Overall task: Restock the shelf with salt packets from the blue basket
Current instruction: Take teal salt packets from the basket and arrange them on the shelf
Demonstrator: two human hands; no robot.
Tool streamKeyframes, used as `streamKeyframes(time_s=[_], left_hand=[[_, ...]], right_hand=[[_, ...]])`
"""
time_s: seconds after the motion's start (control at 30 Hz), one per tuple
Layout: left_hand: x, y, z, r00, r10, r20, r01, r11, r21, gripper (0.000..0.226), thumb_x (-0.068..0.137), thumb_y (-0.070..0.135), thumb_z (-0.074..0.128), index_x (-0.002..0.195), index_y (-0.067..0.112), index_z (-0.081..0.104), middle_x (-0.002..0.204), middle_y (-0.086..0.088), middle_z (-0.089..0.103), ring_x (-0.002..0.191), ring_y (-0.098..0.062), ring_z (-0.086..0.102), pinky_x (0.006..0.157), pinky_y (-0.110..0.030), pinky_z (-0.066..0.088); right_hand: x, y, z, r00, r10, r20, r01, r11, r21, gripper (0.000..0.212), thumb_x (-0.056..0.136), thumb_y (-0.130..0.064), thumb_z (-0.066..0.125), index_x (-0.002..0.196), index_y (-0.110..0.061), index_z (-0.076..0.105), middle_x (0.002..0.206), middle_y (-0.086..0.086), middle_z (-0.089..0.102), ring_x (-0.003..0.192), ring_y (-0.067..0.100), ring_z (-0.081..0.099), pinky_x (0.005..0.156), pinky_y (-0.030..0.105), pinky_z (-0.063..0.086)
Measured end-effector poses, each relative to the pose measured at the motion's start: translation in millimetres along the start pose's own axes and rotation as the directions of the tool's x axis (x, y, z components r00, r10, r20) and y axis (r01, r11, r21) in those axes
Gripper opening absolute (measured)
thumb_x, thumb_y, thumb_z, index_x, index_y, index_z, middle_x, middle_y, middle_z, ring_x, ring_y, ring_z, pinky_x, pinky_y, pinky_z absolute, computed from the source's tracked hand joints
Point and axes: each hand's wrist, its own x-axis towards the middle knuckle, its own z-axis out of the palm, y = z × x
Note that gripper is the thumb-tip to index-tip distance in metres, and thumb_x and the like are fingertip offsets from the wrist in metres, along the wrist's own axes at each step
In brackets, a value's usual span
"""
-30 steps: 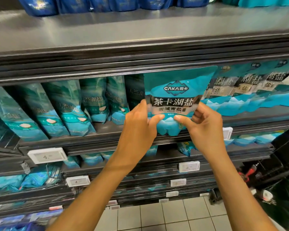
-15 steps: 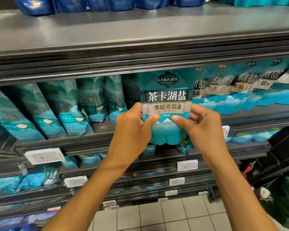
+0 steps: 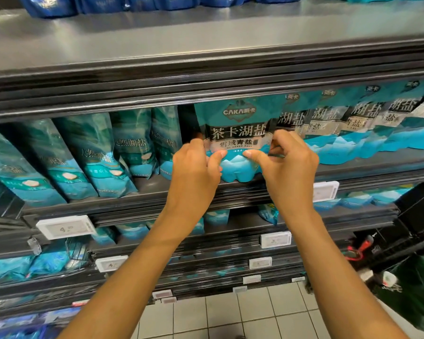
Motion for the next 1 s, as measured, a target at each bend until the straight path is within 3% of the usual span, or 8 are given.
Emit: streamKeyframes(time_s=[0.07, 0.13, 0.2, 0.33, 0.47, 0.6, 0.87, 1.0], left_hand=[[-2, -5, 4, 0.998, 0.057, -0.026, -0.055, 0.996, 0.071, 0.026, 0.097, 0.022, 0.066, 0.087, 0.010, 0.045, 0.086, -0.020, 0.070, 0.086, -0.036, 0.067, 0.090, -0.038, 0.044], [-4, -7, 5, 0.992, 0.101, -0.075, -0.092, 0.988, 0.121, 0.029, 0.092, 0.021, 0.073, 0.090, 0.008, 0.048, 0.082, -0.018, 0.068, 0.084, -0.032, 0.062, 0.080, -0.023, 0.031], [-6, -7, 7, 0.988, 0.118, -0.099, -0.104, 0.985, 0.135, 0.043, 0.084, 0.021, 0.081, 0.088, 0.013, 0.039, 0.076, -0.015, 0.066, 0.078, -0.029, 0.057, 0.073, -0.021, 0.024], [-8, -8, 12, 0.985, 0.124, -0.120, -0.108, 0.985, 0.132, 0.052, 0.080, 0.021, 0.085, 0.086, 0.015, 0.034, 0.073, -0.012, 0.064, 0.072, -0.019, 0.047, 0.070, -0.019, 0.022], [-6, -11, 16, 0.979, 0.126, -0.160, -0.102, 0.984, 0.146, 0.053, 0.079, 0.021, 0.086, 0.085, 0.014, 0.034, 0.073, -0.015, 0.064, 0.071, -0.018, 0.045, 0.070, -0.018, 0.023], [-8, -10, 18, 0.974, 0.139, -0.180, -0.113, 0.983, 0.146, 0.052, 0.079, 0.021, 0.086, 0.087, 0.016, 0.035, 0.074, -0.014, 0.063, 0.069, -0.014, 0.040, 0.074, -0.006, 0.031], [-9, -7, 20, 0.959, 0.178, -0.220, -0.136, 0.971, 0.195, 0.038, 0.078, 0.016, 0.085, 0.085, -0.001, 0.052, 0.073, -0.012, 0.050, 0.066, -0.017, 0.038, 0.073, -0.016, 0.026], [-7, -8, 20, 0.967, 0.163, -0.197, -0.123, 0.972, 0.200, 0.035, 0.083, 0.018, 0.082, 0.085, -0.002, 0.053, 0.077, -0.018, 0.056, 0.068, -0.021, 0.042, 0.069, -0.020, 0.028]], right_hand=[[-9, 2, 3, 1.000, -0.010, -0.024, 0.008, 0.998, -0.066, 0.033, 0.081, -0.026, 0.083, 0.086, -0.009, 0.056, 0.087, 0.007, 0.054, 0.076, 0.015, 0.047, 0.064, 0.017, 0.038], [-16, 5, 4, 0.998, 0.014, -0.054, -0.019, 0.996, -0.092, 0.040, 0.080, -0.028, 0.083, 0.103, -0.007, 0.058, 0.095, 0.006, 0.052, 0.078, 0.013, 0.046, 0.067, 0.018, 0.038], [-20, 9, 4, 0.997, 0.056, -0.060, -0.059, 0.998, -0.039, 0.047, 0.078, -0.028, 0.085, 0.110, -0.010, 0.055, 0.093, -0.001, 0.049, 0.073, 0.012, 0.047, 0.068, 0.016, 0.041], [-25, 16, 5, 0.994, 0.108, -0.005, -0.107, 0.994, 0.012, 0.038, 0.082, -0.026, 0.084, 0.102, -0.015, 0.053, 0.085, -0.001, 0.057, 0.069, 0.012, 0.055, 0.070, 0.030, 0.051], [-24, 19, 9, 0.998, 0.065, 0.002, -0.065, 0.998, -0.005, 0.030, 0.084, -0.024, 0.082, 0.095, -0.013, 0.057, 0.083, 0.000, 0.061, 0.071, 0.015, 0.057, 0.071, 0.030, 0.051], [-24, 20, 10, 0.999, 0.054, 0.005, -0.054, 0.999, 0.001, 0.026, 0.085, -0.023, 0.081, 0.092, -0.013, 0.058, 0.082, 0.000, 0.062, 0.070, 0.013, 0.057, 0.071, 0.028, 0.051], [-24, 21, 12, 0.999, 0.037, 0.036, -0.038, 0.999, 0.028, 0.027, 0.086, -0.024, 0.080, 0.091, -0.010, 0.057, 0.082, 0.002, 0.063, 0.070, 0.016, 0.060, 0.069, 0.036, 0.056], [-21, 20, 14, 0.999, 0.034, 0.042, -0.034, 0.999, 0.004, 0.027, 0.088, -0.025, 0.078, 0.092, -0.011, 0.056, 0.080, 0.001, 0.064, 0.068, 0.017, 0.062, 0.068, 0.039, 0.056]])
